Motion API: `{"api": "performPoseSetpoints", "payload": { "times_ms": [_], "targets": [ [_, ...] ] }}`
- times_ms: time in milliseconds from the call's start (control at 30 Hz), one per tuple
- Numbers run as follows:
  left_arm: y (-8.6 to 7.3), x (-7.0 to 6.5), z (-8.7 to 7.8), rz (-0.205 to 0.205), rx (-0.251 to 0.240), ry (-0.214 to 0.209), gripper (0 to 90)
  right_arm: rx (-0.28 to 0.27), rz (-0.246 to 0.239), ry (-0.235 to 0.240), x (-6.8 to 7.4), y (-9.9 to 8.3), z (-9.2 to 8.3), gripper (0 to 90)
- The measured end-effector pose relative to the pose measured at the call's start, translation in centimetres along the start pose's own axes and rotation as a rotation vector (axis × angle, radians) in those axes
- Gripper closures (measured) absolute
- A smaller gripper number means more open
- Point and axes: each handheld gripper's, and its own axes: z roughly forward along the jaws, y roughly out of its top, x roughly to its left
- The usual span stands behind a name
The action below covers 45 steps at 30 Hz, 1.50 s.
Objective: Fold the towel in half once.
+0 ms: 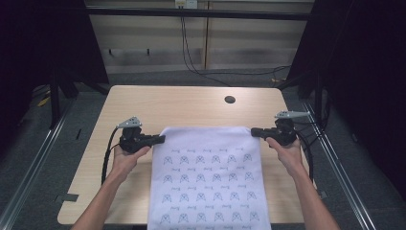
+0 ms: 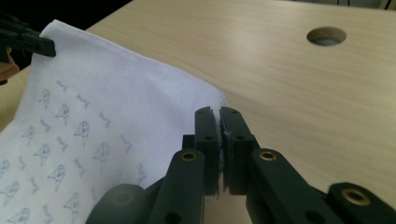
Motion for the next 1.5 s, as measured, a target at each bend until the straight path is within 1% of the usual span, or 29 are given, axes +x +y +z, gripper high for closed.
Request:
{"api": "performPoseSetpoints", "payload": {
  "times_ms": [100, 200, 233, 300, 367, 400, 433, 500, 533, 633, 700, 767, 833, 867, 900, 967, 1000, 1033, 1067, 1100, 1133, 1167, 1233, 1267, 1333, 1367, 1433, 1467, 1500],
  "targets": [
    [1.3, 0.1, -0.5, 0.016, -0.035, 0.018, 86.6, -0.032, -0.003, -0.002, -0.2, 1.6, -0.1, 86.0],
    [2.7, 0.4, -1.0, 0.005, -0.089, 0.025, 86.7, -0.052, 0.000, 0.002, -0.3, 3.0, -0.1, 86.0],
    [3.0, 0.5, -1.0, 0.001, -0.106, 0.036, 86.6, -0.051, -0.008, -0.007, -0.2, 3.4, -0.1, 85.9],
    [3.6, 0.7, -0.9, -0.004, -0.117, 0.034, 86.7, -0.057, -0.014, -0.016, -0.1, 4.0, 0.0, 86.0],
    [4.1, 0.8, -0.8, 0.003, -0.120, 0.038, 86.7, -0.061, -0.017, -0.019, -0.2, 4.5, -0.2, 86.0],
    [4.4, 0.8, -0.8, 0.013, -0.116, 0.033, 86.7, -0.070, -0.014, -0.022, -0.3, 4.8, -0.3, 86.3],
    [4.6, 0.8, -0.8, 0.024, -0.108, 0.040, 86.7, -0.076, -0.003, -0.010, -0.5, 5.0, -0.3, 86.5],
    [5.1, 0.7, -0.8, 0.022, -0.114, 0.032, 86.6, -0.092, 0.004, -0.027, -0.8, 5.3, -0.5, 86.8],
    [5.3, 0.6, -0.8, 0.027, -0.118, 0.025, 86.6, -0.100, 0.019, -0.017, -1.1, 5.4, -0.6, 86.8],
    [6.1, 0.6, -0.6, 0.033, -0.118, 0.035, 86.7, -0.115, 0.030, -0.024, -1.5, 5.9, -0.7, 86.9],
    [7.0, 0.7, -0.6, 0.040, -0.120, 0.049, 86.7, -0.121, 0.031, -0.033, -1.6, 6.4, -1.0, 86.9],
    [8.4, 0.7, -0.8, 0.044, -0.139, 0.059, 86.7, -0.136, 0.020, -0.040, -1.5, 7.3, -1.4, 87.0],
    [9.9, 0.5, -1.2, 0.053, -0.161, 0.063, 86.7, -0.135, 0.003, -0.058, -1.4, 8.5, -1.8, 87.1],
    [10.6, 0.4, -1.4, 0.050, -0.177, 0.060, 86.7, -0.157, 0.009, -0.067, -1.3, 9.2, -2.1, 87.1],
    [11.3, 0.2, -1.6, 0.065, -0.179, 0.073, 86.7, -0.169, 0.012, -0.069, -1.2, 9.9, -2.4, 87.1],
    [12.1, -0.1, -2.1, 0.070, -0.201, 0.074, 86.7, -0.191, 0.001, -0.089, -1.0, 11.1, -3.0, 87.1],
    [12.1, -0.4, -2.4, 0.071, -0.207, 0.067, 86.7, -0.213, 0.004, -0.074, -0.9, 11.5, -3.3, 87.1],
    [11.9, -0.7, -2.7, 0.075, -0.208, 0.063, 86.7, -0.238, 0.011, -0.056, -0.8, 11.5, -3.6, 87.1],
    [11.4, -1.1, -2.9, 0.070, -0.202, 0.050, 86.7, -0.268, 0.020, -0.020, -0.6, 11.1, -3.9, 87.1],
    [10.8, -1.5, -3.1, 0.073, -0.193, 0.035, 86.7, -0.280, 0.018, 0.011, -0.4, 10.4, -3.9, 87.1],
    [10.0, -1.9, -3.2, 0.080, -0.169, 0.037, 86.7, -0.258, 0.012, 0.008, -0.2, 9.5, -3.8, 87.1],
    [9.2, -2.3, -3.2, 0.079, -0.156, 0.021, 86.7, -0.246, 0.015, 0.012, -0.1, 8.5, -3.8, 87.1],
    [7.2, -2.9, -3.5, 0.056, -0.156, -0.011, 86.7, -0.211, 0.016, 0.024, 0.2, 6.4, -3.8, 87.1],
    [6.3, -3.3, -3.7, 0.062, -0.149, -0.023, 86.7, -0.202, 0.018, 0.035, 0.6, 5.5, -4.0, 87.1],
    [4.6, -4.2, -4.2, 0.064, -0.122, -0.023, 86.7, -0.174, 0.006, 0.045, 1.4, 3.8, -4.9, 87.2],
    [3.9, -4.6, -4.7, 0.063, -0.129, -0.046, 86.7, -0.162, 0.000, 0.050, 1.9, 3.1, -5.4, 87.1],
    [2.5, -5.8, -5.8, 0.060, -0.124, -0.053, 86.7, -0.146, -0.019, 0.069, 3.0, 1.8, -6.7, 87.1],
    [1.9, -6.4, -6.3, 0.067, -0.122, -0.076, 86.7, -0.122, -0.032, 0.072, 3.7, 1.3, -7.3, 87.2],
    [1.2, -7.1, -6.7, 0.065, -0.106, -0.075, 86.7, -0.100, -0.051, 0.068, 4.4, 0.7, -7.9, 87.2]
  ]
}}
